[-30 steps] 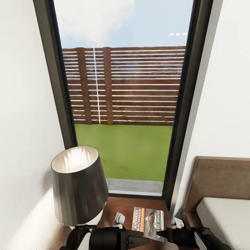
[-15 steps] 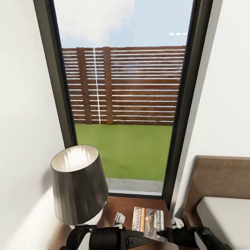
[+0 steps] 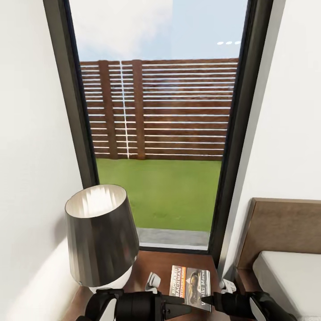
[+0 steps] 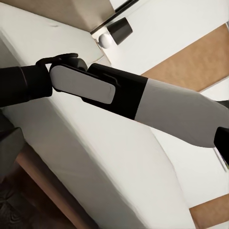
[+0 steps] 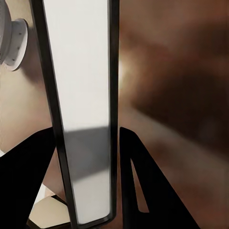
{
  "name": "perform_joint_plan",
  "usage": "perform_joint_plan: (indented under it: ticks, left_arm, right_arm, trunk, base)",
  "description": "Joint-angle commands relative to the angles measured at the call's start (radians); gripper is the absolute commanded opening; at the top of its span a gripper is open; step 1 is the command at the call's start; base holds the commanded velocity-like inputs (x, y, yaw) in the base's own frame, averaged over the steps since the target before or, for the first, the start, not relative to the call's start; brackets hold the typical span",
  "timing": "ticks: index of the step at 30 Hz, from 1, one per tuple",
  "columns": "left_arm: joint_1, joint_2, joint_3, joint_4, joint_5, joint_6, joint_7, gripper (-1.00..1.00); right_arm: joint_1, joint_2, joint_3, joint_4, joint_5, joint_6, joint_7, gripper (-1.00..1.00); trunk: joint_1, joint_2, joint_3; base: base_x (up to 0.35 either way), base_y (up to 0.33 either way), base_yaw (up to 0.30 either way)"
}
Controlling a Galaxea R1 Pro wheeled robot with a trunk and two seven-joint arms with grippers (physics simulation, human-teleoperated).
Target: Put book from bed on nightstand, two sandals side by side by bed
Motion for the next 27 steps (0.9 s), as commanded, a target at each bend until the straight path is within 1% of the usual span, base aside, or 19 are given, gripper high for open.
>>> perform_joint_plan:
  ticks: [1,2,12,27]
  left_arm:
    - [-0.001,0.0,0.0,0.0,0.004,0.006,0.0,1.0]
    - [-0.001,0.0,0.0,0.0,0.004,0.006,0.0,1.0]
    - [-0.001,0.0,0.0,-0.001,0.004,0.006,0.001,1.0]
    - [-0.001,0.001,-0.002,-0.003,0.004,0.007,-0.004,1.0]
  right_arm:
    - [-0.001,0.001,-0.009,-0.001,0.007,0.007,0.005,-1.0]
    - [-0.001,0.001,-0.009,-0.001,0.007,0.007,0.005,-1.0]
    - [-0.001,0.001,-0.009,-0.002,0.007,0.007,0.005,-1.0]
    - [-0.001,0.001,-0.009,-0.002,0.007,0.007,0.005,-1.0]
  trunk:
    - [0.0,-0.001,-0.001]
    - [0.0,-0.001,-0.001]
    - [0.038,-0.071,-0.032]
    - [0.038,-0.071,-0.032]
  base:
    - [0.0,0.0,0.0]
    - [0.0,0.0,0.0]
    - [0.0,0.0,0.0]
    - [0.0,0.0,0.0]
